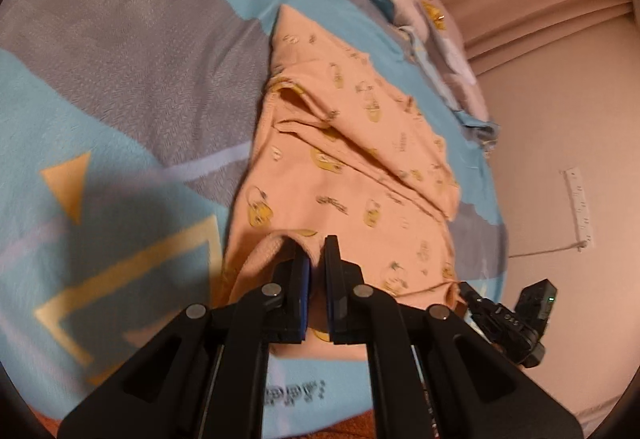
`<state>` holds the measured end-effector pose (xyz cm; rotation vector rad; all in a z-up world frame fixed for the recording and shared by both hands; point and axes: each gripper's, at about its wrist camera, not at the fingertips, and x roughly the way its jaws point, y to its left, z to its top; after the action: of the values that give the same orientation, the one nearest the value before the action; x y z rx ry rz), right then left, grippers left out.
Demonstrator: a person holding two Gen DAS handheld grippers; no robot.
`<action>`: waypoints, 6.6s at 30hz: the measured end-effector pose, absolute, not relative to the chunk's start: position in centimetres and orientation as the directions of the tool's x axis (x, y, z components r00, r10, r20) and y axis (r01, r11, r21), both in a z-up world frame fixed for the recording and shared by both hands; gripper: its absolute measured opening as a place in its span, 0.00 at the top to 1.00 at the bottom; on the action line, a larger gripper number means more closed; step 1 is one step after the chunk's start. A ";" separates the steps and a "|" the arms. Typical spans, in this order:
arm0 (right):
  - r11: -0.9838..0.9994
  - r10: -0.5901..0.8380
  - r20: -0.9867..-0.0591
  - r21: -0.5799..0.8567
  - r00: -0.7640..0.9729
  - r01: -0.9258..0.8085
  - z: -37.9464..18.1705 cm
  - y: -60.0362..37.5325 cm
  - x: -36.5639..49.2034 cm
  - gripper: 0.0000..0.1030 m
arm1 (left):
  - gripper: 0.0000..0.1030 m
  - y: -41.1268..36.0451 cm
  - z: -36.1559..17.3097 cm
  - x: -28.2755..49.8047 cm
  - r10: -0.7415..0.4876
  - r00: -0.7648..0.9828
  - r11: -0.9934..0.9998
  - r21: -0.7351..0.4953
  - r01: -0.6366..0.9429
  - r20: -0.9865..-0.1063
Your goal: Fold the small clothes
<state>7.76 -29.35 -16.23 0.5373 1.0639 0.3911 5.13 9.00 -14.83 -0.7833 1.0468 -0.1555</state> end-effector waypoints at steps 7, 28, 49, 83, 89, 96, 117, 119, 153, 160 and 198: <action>0.810 0.531 -0.723 0.587 0.441 -0.013 -16.3 -29.4 9.2 0.92 | 0.94 9.8 -15.8 7.2 -0.472 0.505 0.713 -0.650 -0.263 -0.722; 0.932 0.340 -0.771 0.351 0.538 -0.087 -12.3 -29.6 7.1 0.73 | 0.66 10.4 -11.2 4.0 -0.354 0.575 0.816 -0.544 -0.195 -0.738; 0.956 0.293 -0.831 0.267 0.472 -0.123 -16.3 -26.0 10.0 0.73 | 0.82 4.5 -15.6 9.3 -0.274 0.507 0.930 -0.359 -0.076 -0.817; 0.958 0.282 -0.828 0.266 0.486 -0.103 -16.4 -27.3 11.8 0.67 | 0.80 6.1 -16.2 11.9 -0.323 0.493 0.925 -0.381 -0.017 -0.808; 0.957 0.284 -0.821 0.270 0.496 -0.102 -16.1 -27.3 11.4 0.89 | 0.95 6.2 -15.5 11.0 -0.285 0.528 0.935 -0.354 -0.032 -0.800; 0.954 0.291 -0.787 0.279 0.544 -0.106 -14.4 -28.0 10.1 0.96 | 0.96 6.8 -12.8 9.1 -0.293 0.602 0.913 -0.404 -0.053 -0.743; 0.931 0.344 -0.617 0.320 0.708 -0.173 -7.0 -28.1 8.2 0.96 | 0.96 9.1 -5.7 4.3 -0.272 0.786 0.848 -0.524 -0.076 -0.555; 0.933 0.343 -0.604 0.309 0.719 -0.185 -6.3 -27.8 8.5 0.96 | 0.96 9.4 -5.2 4.6 -0.267 0.795 0.848 -0.525 -0.075 -0.544; 0.951 0.300 -0.626 0.251 0.720 -0.178 -4.9 -24.3 21.7 0.96 | 0.96 12.1 -5.6 18.7 -0.210 0.777 0.873 -0.472 -0.124 -0.593; 0.962 0.266 -0.714 0.238 0.648 -0.132 -8.6 -23.6 26.1 0.96 | 0.96 12.8 -8.9 22.5 -0.187 0.719 0.878 -0.443 -0.184 -0.669; 0.989 0.141 -0.802 0.133 0.580 -0.057 -11.9 -24.8 26.5 0.76 | 0.36 12.6 -11.3 21.6 -0.136 0.609 0.901 -0.353 -0.251 -0.781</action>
<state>26.55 -24.75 -11.87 0.0969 0.9448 0.1159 21.60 12.62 -11.25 -0.4591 0.9217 0.0695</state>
